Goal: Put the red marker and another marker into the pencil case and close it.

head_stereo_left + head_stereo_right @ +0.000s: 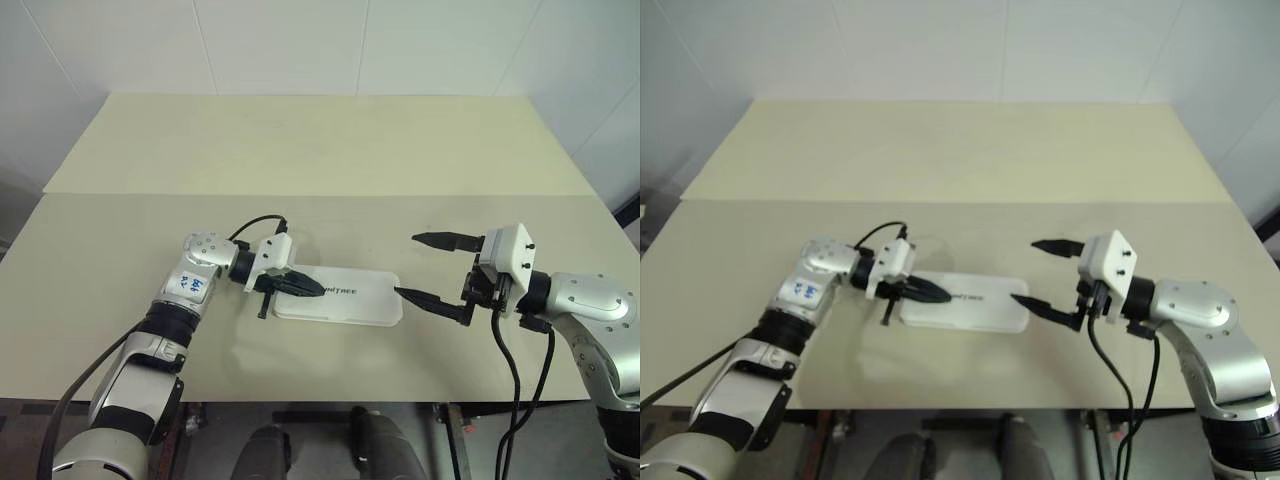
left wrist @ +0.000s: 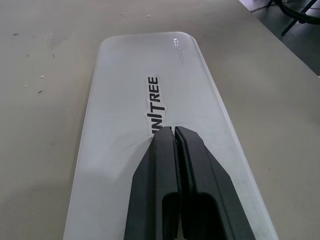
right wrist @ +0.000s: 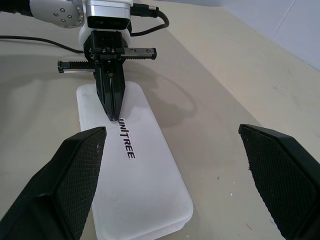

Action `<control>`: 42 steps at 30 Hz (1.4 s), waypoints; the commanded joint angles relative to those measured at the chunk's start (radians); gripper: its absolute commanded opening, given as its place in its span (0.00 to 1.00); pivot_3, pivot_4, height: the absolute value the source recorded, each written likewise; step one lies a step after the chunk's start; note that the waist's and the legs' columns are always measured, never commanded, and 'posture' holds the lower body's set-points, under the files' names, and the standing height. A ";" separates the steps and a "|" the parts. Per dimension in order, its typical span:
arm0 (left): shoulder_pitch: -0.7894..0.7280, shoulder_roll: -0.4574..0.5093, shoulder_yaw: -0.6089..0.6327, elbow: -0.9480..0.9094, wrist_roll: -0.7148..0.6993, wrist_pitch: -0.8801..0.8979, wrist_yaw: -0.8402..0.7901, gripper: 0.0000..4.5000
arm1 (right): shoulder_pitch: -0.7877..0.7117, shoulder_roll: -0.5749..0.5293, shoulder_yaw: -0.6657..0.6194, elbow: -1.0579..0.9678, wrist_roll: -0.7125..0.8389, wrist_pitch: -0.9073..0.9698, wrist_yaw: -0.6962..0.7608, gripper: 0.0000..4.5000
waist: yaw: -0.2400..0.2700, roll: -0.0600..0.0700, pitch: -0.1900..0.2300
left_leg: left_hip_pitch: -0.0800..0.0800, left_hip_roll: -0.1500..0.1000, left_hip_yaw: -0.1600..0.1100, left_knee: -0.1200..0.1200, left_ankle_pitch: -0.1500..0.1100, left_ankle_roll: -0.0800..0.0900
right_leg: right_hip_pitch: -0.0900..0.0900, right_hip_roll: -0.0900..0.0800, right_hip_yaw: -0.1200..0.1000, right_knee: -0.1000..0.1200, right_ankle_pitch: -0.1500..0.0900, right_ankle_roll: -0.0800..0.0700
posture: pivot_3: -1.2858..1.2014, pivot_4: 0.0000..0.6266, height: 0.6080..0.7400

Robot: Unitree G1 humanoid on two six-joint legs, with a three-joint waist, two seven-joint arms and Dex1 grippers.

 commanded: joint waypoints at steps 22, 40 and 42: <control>0.256 0.182 0.394 -0.445 -0.325 0.363 0.160 0.36 | -0.034 0.015 -0.019 0.104 0.020 -0.057 0.041 1.00 | -0.004 0.000 0.000 | 0.001 0.002 -0.002 -0.002 -0.001 0.001 | 0.002 0.000 -0.001 0.000 0.000 -0.001 | 0.52 0.24 1.00; 0.354 0.201 0.471 -0.592 -0.408 0.409 0.290 0.99 | 0.065 -0.051 -0.149 0.120 0.056 -0.091 0.095 1.00 | -0.003 0.000 0.000 | 0.002 0.002 -0.001 -0.002 -0.002 0.000 | 0.003 0.000 -0.002 -0.003 -0.001 -0.001 | 0.52 0.24 1.00; 0.352 0.208 0.468 -0.578 -0.399 0.396 0.283 0.99 | 0.071 -0.072 -0.166 0.134 0.057 -0.096 0.114 1.00 | -0.003 0.000 0.000 | 0.002 0.002 -0.001 -0.002 -0.002 0.000 | 0.002 0.000 -0.002 -0.003 -0.001 -0.002 | 0.52 0.24 1.00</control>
